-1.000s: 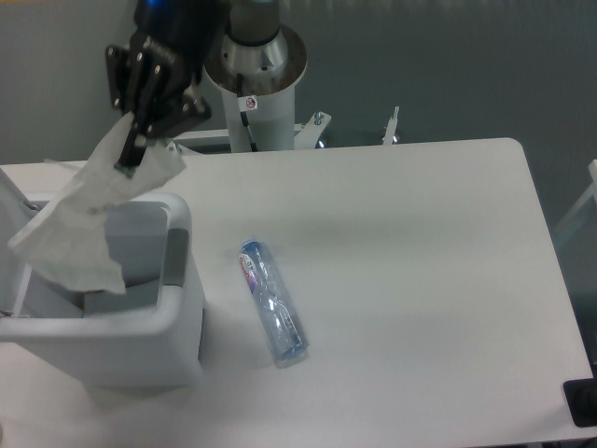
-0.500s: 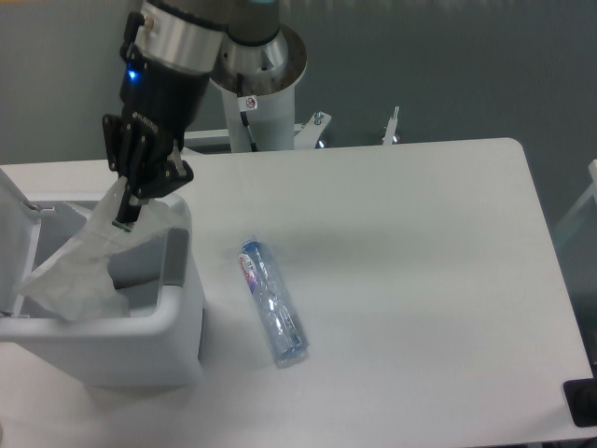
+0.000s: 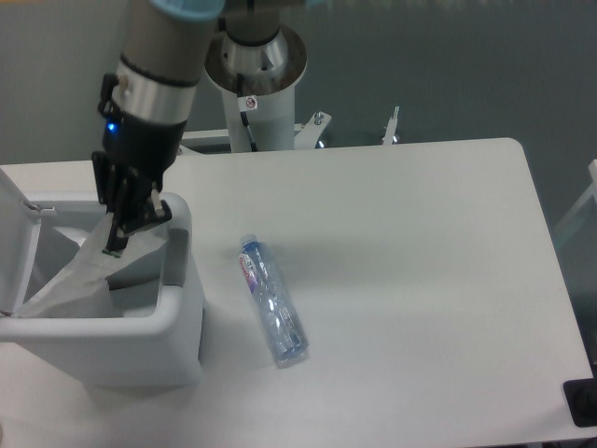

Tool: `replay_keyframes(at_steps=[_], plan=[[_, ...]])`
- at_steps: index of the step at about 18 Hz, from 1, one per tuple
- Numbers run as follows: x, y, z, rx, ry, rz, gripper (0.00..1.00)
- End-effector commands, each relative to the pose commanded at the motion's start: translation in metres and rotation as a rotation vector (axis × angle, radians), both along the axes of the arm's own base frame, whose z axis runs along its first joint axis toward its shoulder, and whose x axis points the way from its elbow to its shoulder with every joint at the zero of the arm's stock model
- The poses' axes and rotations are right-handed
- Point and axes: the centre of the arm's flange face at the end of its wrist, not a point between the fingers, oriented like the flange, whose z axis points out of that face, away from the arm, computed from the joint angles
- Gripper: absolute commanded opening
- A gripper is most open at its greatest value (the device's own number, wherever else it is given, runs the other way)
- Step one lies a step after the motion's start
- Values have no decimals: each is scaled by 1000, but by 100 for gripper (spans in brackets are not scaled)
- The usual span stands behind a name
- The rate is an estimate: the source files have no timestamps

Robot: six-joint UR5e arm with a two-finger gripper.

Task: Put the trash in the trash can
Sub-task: 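Lower the tissue into the bin and open the gripper, then move the open gripper over the clear plastic water bottle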

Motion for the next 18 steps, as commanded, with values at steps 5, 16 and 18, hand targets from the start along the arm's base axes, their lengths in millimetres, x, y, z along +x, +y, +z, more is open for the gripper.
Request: replay_keyframes(at_steps=[5,16,18], plan=[[5,-1,6,8,-11,17,98],[-30,-37,43,31,-110,309,100],[-67,-53,42,23,-191,492,100]])
